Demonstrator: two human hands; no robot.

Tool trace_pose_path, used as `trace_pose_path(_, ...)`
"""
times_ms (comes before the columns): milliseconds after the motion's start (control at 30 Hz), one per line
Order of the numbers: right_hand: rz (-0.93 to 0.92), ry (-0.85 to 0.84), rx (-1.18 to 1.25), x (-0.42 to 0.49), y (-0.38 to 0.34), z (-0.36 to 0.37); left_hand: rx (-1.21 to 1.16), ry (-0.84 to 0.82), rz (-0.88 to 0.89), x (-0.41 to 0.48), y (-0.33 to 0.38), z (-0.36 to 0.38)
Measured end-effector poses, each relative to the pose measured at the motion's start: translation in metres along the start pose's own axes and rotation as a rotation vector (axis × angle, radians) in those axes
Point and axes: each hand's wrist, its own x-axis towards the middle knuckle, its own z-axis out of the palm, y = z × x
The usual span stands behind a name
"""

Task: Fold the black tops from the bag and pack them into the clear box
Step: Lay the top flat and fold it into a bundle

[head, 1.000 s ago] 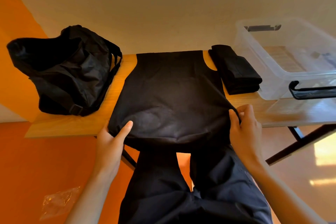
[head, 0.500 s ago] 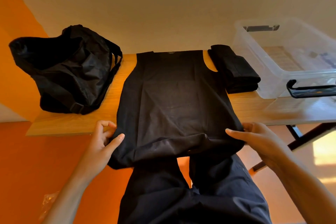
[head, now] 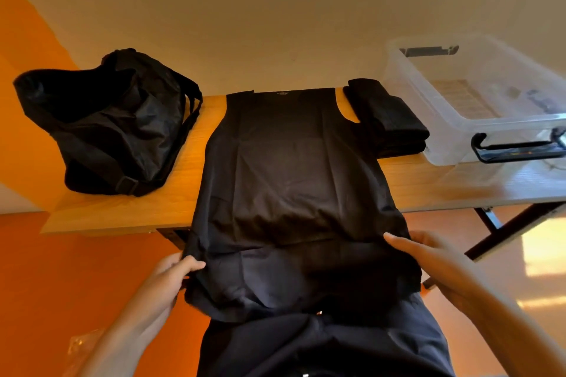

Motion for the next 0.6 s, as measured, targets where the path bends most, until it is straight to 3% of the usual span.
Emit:
trace_pose_path(100, -0.007, 0.082, 0.236, 0.000, 0.008, 0.007, -0.567, -0.027, -0.027, 0.000, -0.005, 0.010)
trace_pose_path(133, -0.010, 0.085, 0.234, -0.001, 0.010, 0.008, -0.614, -0.058, -0.026, -0.005, -0.007, 0.013)
trace_pose_path(233, 0.005, 0.021, 0.042, -0.004, 0.014, 0.004, -0.306, -0.037, 0.048, -0.012, -0.016, 0.018)
trace_pose_path(333, 0.045, -0.087, -0.005, -0.011, 0.013, 0.001, -0.016, -0.142, 0.019, -0.018, -0.013, 0.009)
trace_pose_path(433, 0.011, 0.052, 0.090, -0.010, 0.018, -0.004, 0.060, -0.175, 0.029, -0.019, -0.013, -0.010)
trace_pose_path(600, -0.063, 0.241, 0.017, -0.006, 0.025, 0.002, 0.019, -0.082, 0.051, -0.025, -0.012, 0.000)
